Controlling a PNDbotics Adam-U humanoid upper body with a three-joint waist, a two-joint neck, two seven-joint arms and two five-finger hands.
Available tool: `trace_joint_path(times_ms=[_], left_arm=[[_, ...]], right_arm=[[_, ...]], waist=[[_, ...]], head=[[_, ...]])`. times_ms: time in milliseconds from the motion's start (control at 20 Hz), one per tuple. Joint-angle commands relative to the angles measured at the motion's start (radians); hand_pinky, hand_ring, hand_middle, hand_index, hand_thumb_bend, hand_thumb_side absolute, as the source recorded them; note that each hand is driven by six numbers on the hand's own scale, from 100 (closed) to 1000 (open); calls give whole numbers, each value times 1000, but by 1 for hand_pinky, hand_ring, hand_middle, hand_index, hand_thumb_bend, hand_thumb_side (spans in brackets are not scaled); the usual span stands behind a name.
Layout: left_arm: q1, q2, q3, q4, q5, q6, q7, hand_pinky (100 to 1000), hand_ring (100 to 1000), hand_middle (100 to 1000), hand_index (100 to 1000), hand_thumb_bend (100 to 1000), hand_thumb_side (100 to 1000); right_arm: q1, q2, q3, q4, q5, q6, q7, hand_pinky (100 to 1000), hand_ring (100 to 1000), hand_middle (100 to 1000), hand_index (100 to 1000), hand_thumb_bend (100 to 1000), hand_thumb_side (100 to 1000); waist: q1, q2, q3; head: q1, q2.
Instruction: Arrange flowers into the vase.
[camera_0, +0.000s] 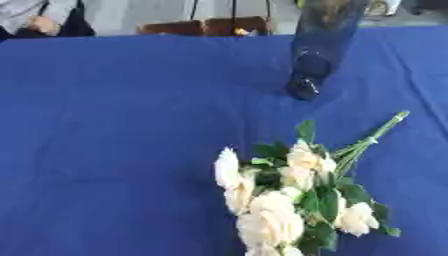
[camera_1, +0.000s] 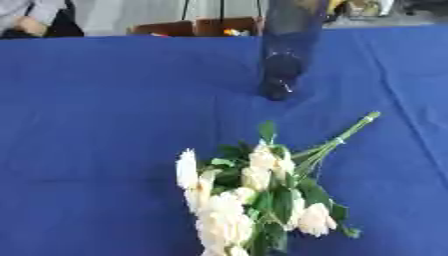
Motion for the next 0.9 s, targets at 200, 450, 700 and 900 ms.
trace_joint_path(times_ms=[200, 450, 700, 900], left_arm=[[36, 44, 44, -15, -32, 9, 47, 663, 926, 942, 966, 100, 1000], [66, 53, 58, -15, -47, 15, 63, 662, 926, 942, 965, 100, 1000], [92, 65, 70, -15, -66, 25, 71, 662, 928, 943, 964, 100, 1000], [97, 71, 70, -15, -74, 29, 68, 665, 930, 944, 964, 100, 1000]], right_arm=[[61, -76, -9, -15, 64, -47, 35, 833, 905, 908, 915, 147, 896], [110, -88, -16, -15, 130, -105, 109, 842, 908, 881, 924, 419, 922], [175, -116, -4, -15, 205, -175, 186, 858, 926, 903, 971, 511, 901], [197, -129, 2, -15, 248, -195, 250, 868, 940, 914, 978, 472, 872]], waist=[[16, 11, -2], [17, 12, -3], [14, 6, -6], [9, 0, -10]], head=[[25, -30], [29, -59], [26, -77], [25, -70]])
